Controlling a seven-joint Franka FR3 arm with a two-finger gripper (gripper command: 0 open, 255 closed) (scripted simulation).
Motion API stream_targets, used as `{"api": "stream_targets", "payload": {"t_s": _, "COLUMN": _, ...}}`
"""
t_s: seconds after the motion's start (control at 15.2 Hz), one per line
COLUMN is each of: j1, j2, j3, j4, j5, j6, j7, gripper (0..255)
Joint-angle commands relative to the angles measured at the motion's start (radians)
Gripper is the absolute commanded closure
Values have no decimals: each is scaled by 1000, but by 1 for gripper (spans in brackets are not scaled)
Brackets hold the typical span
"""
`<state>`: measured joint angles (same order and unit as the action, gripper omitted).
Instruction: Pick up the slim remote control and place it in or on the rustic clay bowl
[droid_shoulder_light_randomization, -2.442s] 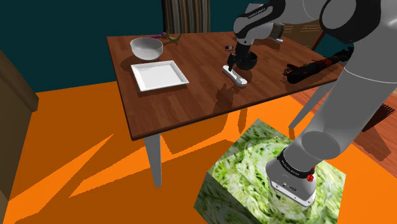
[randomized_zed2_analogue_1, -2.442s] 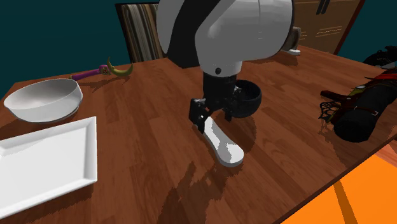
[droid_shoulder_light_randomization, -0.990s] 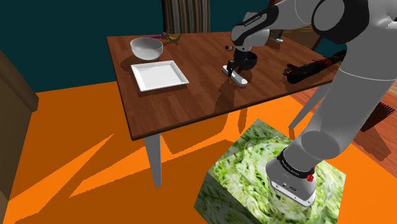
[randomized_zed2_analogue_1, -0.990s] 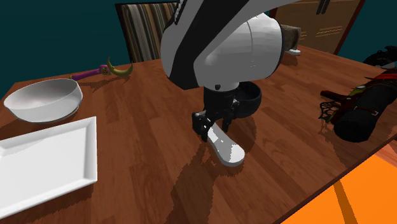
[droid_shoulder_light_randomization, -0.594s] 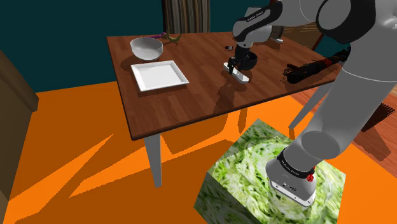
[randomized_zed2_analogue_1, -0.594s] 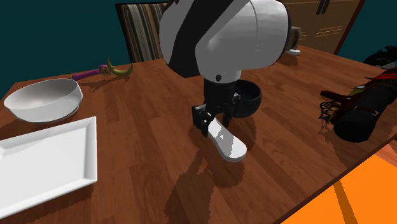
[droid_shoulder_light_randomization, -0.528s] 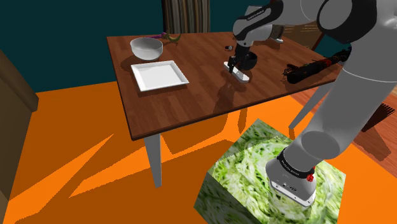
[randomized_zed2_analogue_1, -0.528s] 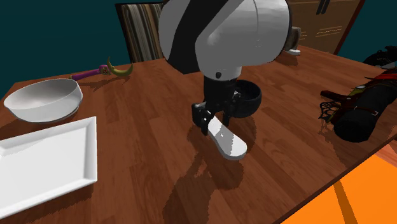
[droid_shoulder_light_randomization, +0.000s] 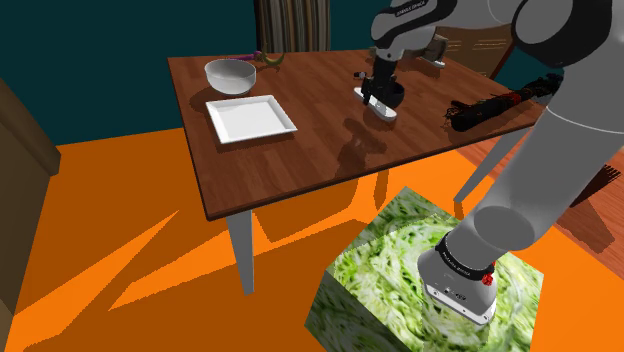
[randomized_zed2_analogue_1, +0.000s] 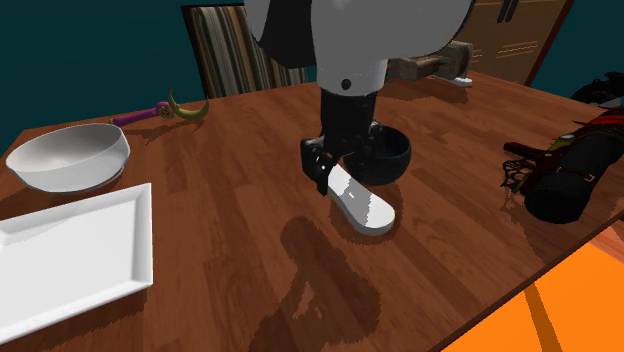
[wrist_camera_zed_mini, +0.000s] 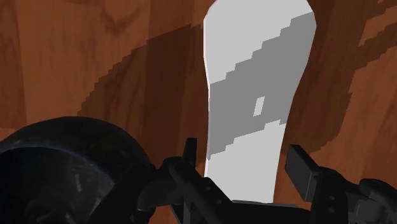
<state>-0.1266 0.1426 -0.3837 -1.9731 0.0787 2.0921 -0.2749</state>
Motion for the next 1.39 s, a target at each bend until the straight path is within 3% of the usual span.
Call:
{"api": "stream_targets", "payload": {"t_s": 0.0, "j1": 0, "j2": -9, "j3": -1, "j4": 16, "j5": -5, "j6": -25, "j7": 3, "gripper": 255}}
{"api": "stream_targets", "payload": {"t_s": 1.19, "j1": 4, "j2": -67, "j3": -4, "j4": 184, "j5": -33, "j6": -245, "j7": 25, "gripper": 255}}
{"api": "stream_targets", "payload": {"t_s": 1.32, "j1": -24, "j2": -12, "j3": -23, "j4": 253, "j5": -11, "j6": -265, "j7": -26, "gripper": 255}}
